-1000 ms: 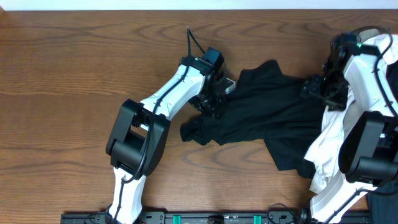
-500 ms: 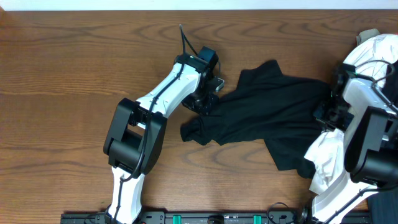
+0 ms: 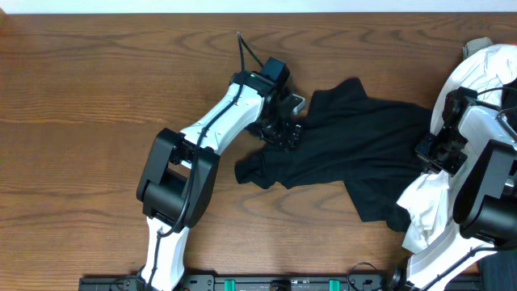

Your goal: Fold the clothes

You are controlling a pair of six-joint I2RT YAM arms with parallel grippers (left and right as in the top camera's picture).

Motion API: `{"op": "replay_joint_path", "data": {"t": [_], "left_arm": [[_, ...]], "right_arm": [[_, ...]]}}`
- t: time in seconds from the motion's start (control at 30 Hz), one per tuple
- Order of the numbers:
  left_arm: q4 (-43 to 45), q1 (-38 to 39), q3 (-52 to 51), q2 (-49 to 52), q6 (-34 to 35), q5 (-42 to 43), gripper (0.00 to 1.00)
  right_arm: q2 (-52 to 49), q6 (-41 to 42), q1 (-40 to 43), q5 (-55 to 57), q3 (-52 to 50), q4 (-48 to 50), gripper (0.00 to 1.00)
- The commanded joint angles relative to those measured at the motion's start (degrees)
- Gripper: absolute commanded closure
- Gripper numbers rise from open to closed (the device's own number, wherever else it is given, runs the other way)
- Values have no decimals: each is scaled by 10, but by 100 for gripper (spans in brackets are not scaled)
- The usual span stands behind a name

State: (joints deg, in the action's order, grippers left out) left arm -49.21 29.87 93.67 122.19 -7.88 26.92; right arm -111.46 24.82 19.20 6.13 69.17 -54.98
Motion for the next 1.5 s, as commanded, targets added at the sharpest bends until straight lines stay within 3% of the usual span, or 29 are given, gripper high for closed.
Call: {"op": "replay_joint_path", "data": {"t": [0.0, 0.1, 0.17, 0.23, 0.3, 0.33, 0.63, 0.97, 1.23, 1.4, 1.47], "left_arm": [[20, 6, 2, 3, -7, 20, 22], [42, 15, 1, 12, -7, 20, 25], [47, 21, 1, 23, -12, 20, 35], [45, 25, 0, 34, -16, 19, 59], [38, 26, 0, 41, -15, 11, 92], [32, 26, 0, 42, -12, -6, 94], [-37, -40, 0, 21, 113, -277, 94], [-84, -194, 0, -24, 127, -289, 94], [-90, -210, 0, -71, 94, -254, 94], [-91, -203, 0, -96, 95, -254, 85], [-92, -203, 0, -107, 100, -252, 77]], "right_arm": [[3, -7, 6, -4, -4, -1, 99], [3, -7, 6, -4, -4, -4, 99], [3, -7, 6, -4, -4, -8, 99], [3, -8, 6, -4, -4, -11, 99], [3, -16, 6, -4, -4, -12, 99], [3, -20, 6, -3, -4, -12, 99], [3, -39, 40, 94, 11, -12, 99], [3, -61, 148, 77, 35, 17, 99], [3, -79, 186, 54, 78, 33, 96], [4, -170, 181, -173, 165, -59, 88], [4, -185, 174, -225, 182, -103, 92]]}}
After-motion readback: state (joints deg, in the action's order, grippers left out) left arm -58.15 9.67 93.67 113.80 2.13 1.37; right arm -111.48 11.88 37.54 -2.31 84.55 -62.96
